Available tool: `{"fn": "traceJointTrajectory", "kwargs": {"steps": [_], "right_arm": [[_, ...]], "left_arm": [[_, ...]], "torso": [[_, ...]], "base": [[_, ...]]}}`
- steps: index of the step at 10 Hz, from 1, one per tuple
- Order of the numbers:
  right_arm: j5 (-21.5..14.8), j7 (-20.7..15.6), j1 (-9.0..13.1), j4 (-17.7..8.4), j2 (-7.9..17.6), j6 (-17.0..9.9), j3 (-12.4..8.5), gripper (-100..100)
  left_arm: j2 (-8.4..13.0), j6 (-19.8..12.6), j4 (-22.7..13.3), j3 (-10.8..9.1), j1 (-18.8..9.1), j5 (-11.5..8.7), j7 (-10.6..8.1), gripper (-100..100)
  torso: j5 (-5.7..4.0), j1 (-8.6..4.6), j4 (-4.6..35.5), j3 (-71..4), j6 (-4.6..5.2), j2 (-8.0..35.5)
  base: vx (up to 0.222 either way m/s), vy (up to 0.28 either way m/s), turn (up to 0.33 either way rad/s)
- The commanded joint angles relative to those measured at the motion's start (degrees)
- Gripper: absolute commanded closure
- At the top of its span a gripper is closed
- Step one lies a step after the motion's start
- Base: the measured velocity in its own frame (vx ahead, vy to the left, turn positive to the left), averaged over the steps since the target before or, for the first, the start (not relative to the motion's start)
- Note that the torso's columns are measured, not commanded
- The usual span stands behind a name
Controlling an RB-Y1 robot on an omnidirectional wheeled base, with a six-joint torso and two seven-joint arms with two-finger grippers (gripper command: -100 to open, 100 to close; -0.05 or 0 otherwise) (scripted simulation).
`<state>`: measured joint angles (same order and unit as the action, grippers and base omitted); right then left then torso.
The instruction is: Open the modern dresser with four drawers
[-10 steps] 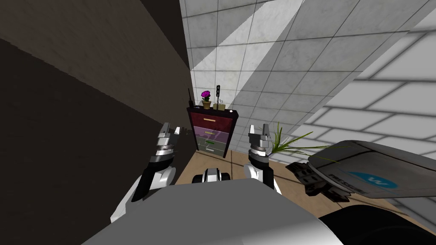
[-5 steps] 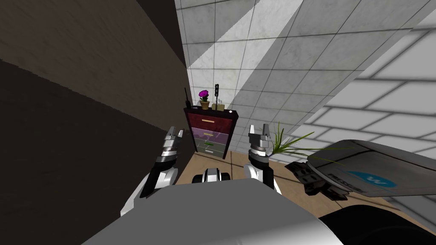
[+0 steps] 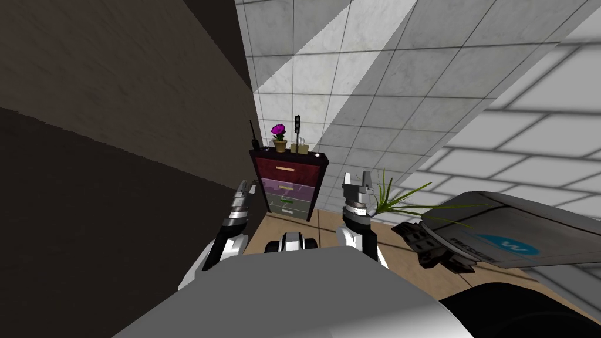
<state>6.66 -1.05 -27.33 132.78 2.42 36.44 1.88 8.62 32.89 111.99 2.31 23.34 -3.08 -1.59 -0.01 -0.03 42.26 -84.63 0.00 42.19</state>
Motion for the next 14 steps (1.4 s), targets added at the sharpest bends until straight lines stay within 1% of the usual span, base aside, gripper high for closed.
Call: {"fn": "traceJointTrajectory", "kwargs": {"steps": [1, 5, 6, 8, 9, 10, 11, 14], "right_arm": [[0.00, 0.00, 0.00, 0.00, 0.00, 0.00, 0.00, 0], [0.00, 0.00, 0.00, 0.00, 0.00, 0.00, 0.00, 0], [0.00, 0.00, 0.00, 0.00, 0.00, 0.00, 0.00, 0], [0.00, 0.00, 0.00, 0.00, 0.00, 0.00, 0.00, 0], [0.00, 0.00, 0.00, 0.00, 0.00, 0.00, 0.00, 0], [0.00, 0.00, 0.00, 0.00, 0.00, 0.00, 0.00, 0], [0.00, 0.00, 0.00, 0.00, 0.00, 0.00, 0.00, 0], [0.00, 0.00, 0.00, 0.00, 0.00, 0.00, 0.00, 0]], "left_arm": [[0.18, 0.82, -2.97, 0.39, -0.62, 0.07, 0.05, -100], [0.38, 4.30, -11.22, 1.76, -1.77, 0.43, 0.31, -100], [0.38, 4.30, -12.01, 1.76, -1.77, 0.43, 0.31, -100], [0.27, 6.05, -16.17, 2.47, -2.41, 0.62, 0.45, -100], [0.27, 6.05, -16.91, 2.47, -2.41, 0.62, 0.45, -100], [0.16, 6.93, -18.84, 2.82, -2.74, 0.72, 0.52, -100], [0.16, 6.93, -19.43, 2.82, -2.74, 0.72, 0.52, -100], [-0.41, 9.52, -26.12, 3.89, -3.77, 1.01, 0.73, -100]], "torso": [[-0.01, -0.01, 0.00, 0.00, 0.00, 0.00], [0.02, 0.05, 0.00, 0.00, 0.00, -0.01], [0.00, 0.01, 0.00, 0.00, -0.01, 0.01], [0.00, 0.02, 0.06, 0.14, 0.00, 0.21], [0.01, 0.04, 0.04, 0.08, 0.01, 0.12], [0.00, 0.01, 0.03, 0.07, -0.02, 0.13], [0.00, 0.02, 0.03, 0.06, 0.00, 0.08], [0.01, 0.05, 0.01, 0.02, 0.00, 0.02]], "base": [[0.077, 0.001, -0.019], [0.090, 0.015, -0.069], [0.066, 0.012, -0.021], [0.067, 0.016, -0.067], [0.060, 0.012, -0.027], [0.065, 0.013, -0.046], [0.053, 0.010, -0.022], [0.076, 0.016, -0.068]]}}
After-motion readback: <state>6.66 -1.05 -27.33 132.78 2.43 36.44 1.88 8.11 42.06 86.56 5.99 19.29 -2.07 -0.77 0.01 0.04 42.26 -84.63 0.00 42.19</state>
